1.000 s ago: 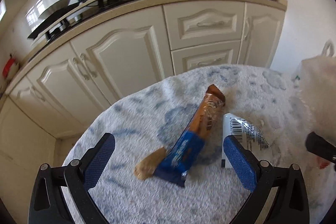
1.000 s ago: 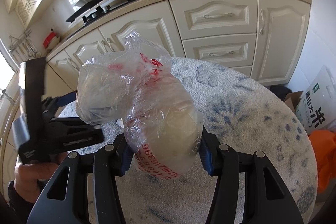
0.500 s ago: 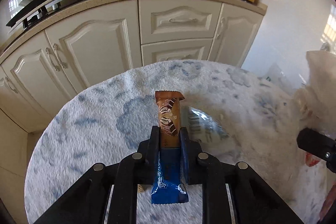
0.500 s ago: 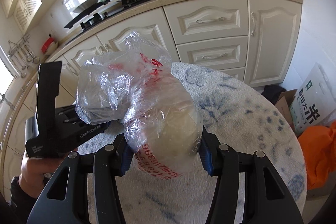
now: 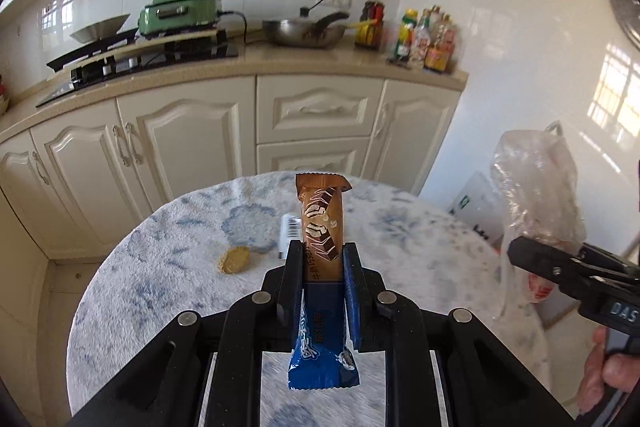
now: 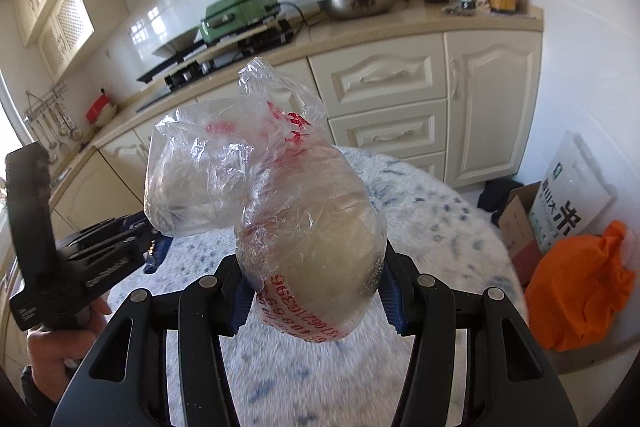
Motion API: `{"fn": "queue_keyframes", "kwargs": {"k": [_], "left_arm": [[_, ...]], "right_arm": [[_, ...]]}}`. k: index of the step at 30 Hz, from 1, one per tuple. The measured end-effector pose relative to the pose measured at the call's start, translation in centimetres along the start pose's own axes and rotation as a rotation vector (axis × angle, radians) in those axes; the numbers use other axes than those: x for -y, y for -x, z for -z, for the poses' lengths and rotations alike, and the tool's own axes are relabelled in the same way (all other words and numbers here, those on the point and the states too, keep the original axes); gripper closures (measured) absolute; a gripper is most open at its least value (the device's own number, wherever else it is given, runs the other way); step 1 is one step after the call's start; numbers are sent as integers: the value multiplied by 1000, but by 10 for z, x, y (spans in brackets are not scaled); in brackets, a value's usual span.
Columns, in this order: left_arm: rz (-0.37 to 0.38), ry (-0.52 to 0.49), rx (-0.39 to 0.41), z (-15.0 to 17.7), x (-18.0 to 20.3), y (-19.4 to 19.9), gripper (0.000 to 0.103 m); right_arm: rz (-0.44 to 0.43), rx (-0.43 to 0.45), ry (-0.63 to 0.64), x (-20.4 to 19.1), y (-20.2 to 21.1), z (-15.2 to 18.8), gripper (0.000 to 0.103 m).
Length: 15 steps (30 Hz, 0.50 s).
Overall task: Collect trash
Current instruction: 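Carry the bun bag and snack bar with both tools to the bin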
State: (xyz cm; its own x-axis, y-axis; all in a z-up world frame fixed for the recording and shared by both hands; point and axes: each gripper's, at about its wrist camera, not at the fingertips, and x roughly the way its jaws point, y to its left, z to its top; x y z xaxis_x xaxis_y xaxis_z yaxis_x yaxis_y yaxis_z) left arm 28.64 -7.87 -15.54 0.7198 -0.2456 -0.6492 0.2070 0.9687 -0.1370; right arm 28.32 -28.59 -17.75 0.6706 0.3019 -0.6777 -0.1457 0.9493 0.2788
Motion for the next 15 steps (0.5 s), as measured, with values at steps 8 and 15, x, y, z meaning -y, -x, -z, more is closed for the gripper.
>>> {"fn": "queue_keyframes", "kwargs": {"k": [8, 15], "left_arm": [[109, -49, 81, 26, 53, 75, 88], [193, -118, 123, 38, 104, 108, 88]], "right_arm": [[60, 90, -54, 35, 77, 15, 50], [137, 163, -110, 75, 134, 33, 50]]}}
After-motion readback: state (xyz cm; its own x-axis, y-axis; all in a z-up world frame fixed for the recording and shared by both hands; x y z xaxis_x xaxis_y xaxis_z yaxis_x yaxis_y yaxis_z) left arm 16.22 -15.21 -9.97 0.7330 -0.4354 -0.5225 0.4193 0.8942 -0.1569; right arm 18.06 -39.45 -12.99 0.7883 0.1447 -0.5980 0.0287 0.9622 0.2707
